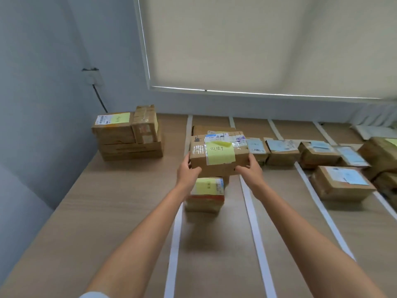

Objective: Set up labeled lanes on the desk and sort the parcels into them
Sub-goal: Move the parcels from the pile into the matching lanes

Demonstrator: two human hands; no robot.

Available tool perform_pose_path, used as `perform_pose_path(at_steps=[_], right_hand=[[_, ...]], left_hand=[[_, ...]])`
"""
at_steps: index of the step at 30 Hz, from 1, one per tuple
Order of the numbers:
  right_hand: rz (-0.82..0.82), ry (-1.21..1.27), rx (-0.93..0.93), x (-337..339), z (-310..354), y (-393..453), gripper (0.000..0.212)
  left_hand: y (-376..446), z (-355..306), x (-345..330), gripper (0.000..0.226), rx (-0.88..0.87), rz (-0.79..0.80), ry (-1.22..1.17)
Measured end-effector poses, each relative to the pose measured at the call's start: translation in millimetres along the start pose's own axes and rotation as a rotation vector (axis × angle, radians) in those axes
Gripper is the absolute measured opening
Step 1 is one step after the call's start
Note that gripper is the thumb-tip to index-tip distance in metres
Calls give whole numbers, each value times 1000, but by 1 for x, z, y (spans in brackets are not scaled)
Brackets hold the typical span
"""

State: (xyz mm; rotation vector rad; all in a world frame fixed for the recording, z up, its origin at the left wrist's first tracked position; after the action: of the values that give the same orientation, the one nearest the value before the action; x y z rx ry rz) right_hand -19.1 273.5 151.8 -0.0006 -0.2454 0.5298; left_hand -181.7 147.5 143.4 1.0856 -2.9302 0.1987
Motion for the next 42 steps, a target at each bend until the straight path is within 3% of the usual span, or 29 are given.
perform_pose_path(at_steps=[7,15,29,42], right_hand=[[17,49,-39,120,-37,-17,64],[-9,41,-99,187,-75,-18,62],[-51,34,-231,222,-135,13,61],[-69,23,-348,216,-203,107,62]], left_hand=[[-28,-3,-122,69,60,22,0],[-29,15,-197,67,122,49,61],[-3,64,-251,65,209,34,114],[77,122,-280,64,332,-19,23]])
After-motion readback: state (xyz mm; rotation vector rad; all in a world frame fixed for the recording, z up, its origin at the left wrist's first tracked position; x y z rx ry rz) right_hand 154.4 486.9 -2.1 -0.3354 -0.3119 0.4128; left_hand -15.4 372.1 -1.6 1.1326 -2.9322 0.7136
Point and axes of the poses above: each hand's wrist, its own y-axis towards the middle knuckle, its own x-axis out of the back of the hand, z = x × y, the point moved 6 cm from there along y, towards the middle knuckle, and after that the axes turned 1 degree about z, right-handed, at the moved point
